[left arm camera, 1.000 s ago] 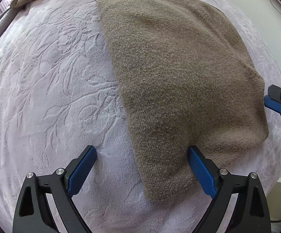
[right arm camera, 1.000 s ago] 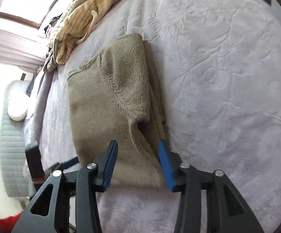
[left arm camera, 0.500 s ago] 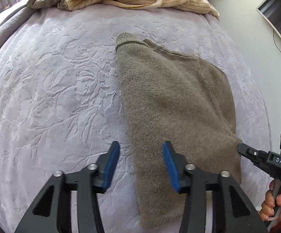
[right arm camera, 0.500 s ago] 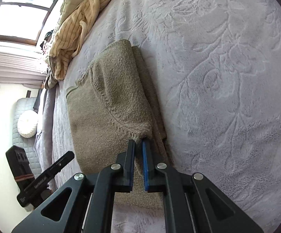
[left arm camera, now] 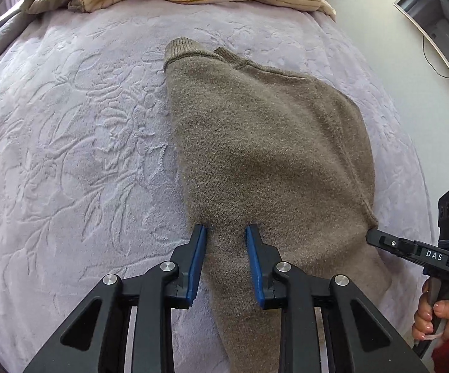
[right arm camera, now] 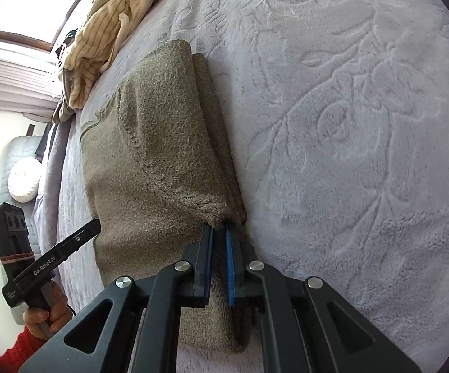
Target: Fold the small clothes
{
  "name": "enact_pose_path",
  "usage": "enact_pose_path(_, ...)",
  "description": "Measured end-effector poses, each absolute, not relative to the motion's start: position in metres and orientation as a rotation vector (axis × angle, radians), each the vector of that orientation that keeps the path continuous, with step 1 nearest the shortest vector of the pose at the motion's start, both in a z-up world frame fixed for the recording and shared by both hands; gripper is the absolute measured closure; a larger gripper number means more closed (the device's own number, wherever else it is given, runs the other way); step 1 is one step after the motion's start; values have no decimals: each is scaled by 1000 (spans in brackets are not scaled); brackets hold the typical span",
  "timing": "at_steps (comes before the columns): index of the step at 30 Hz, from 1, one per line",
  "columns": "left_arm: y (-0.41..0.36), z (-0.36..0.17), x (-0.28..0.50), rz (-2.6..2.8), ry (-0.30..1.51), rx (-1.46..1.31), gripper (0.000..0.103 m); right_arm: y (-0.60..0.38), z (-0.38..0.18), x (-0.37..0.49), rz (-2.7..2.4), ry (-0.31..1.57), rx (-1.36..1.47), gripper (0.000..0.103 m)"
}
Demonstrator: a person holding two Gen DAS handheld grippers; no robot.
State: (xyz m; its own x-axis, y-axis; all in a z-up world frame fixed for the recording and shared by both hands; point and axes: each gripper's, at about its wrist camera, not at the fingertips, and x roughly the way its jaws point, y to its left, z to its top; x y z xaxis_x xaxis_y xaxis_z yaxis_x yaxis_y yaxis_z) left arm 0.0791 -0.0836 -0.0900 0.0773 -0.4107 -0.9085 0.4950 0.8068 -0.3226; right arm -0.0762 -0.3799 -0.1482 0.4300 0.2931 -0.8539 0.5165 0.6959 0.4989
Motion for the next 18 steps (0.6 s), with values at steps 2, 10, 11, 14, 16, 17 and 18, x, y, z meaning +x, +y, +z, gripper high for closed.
enact_pose_path(2, -83, -89, 80, -670, 1340, 68, 74, -382, -142, -81, -176, 1142, 861, 95)
enact_pose_path(10, -85, -89, 82, -658, 1338, 83, 74, -401, -107, -67, -165, 1026, 871, 80)
enact_pose_path(11, -85, -88, 82, -657, 1338, 85, 74, -403, -109, -60, -157, 1034, 869, 79)
enact_pose_path(14, -86, -88, 81, -651, 1337, 86, 74, -408, -123, -39, -135, 1057, 875, 79)
enact_pose_path(16, -86, -88, 81, -649, 1337, 86, 74, -412, -135, -28, -119, 1069, 911, 79)
enact_pose_path(17, -86, -88, 81, -648, 1336, 85, 74, -414, -139, -23, -118, 1070, 918, 80)
enact_pose_path(18, -86, -88, 81, -649, 1336, 82, 74, -414, -140, -20, -134, 1076, 895, 88)
